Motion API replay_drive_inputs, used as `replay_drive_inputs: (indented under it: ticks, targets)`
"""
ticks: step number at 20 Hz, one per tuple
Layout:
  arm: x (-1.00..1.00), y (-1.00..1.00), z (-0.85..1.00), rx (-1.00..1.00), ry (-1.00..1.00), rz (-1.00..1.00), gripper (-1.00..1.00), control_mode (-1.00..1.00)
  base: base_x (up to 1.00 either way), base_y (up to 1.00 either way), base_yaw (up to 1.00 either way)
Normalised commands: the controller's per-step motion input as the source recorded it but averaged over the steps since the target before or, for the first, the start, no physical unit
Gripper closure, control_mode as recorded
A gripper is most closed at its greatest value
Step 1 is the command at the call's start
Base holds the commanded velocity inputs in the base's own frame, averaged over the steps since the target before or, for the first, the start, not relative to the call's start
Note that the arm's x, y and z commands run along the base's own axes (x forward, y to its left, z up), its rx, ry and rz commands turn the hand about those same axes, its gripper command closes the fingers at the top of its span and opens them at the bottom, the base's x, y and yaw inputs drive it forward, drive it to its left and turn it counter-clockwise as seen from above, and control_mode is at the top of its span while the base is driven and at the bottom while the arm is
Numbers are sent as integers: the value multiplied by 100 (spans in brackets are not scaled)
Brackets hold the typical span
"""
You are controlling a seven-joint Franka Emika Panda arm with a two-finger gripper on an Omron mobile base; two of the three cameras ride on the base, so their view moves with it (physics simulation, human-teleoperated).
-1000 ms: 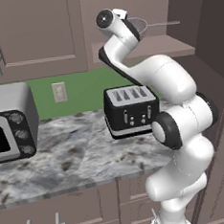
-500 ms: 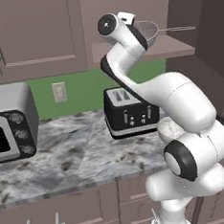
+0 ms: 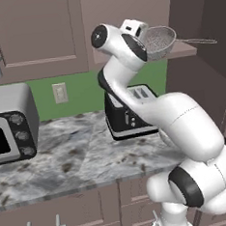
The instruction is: Open the cabinet and setup a tea strainer by placing it in the bowl upright.
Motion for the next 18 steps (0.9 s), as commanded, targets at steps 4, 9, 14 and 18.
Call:
replay_drive_inputs:
  ticks: [4,9,14,18]
  targets:
    - [-49,6,0,0,0,-32,100,-100,0,0,0]
    - [-45,18,0,2,0,-39,100,-100,0,0,0]
    - [-50,-1,-1,20,0,-39,100,-100,0,0,0]
    - [-29,-16,-5,32,0,-19,100,-100,0,0,0]
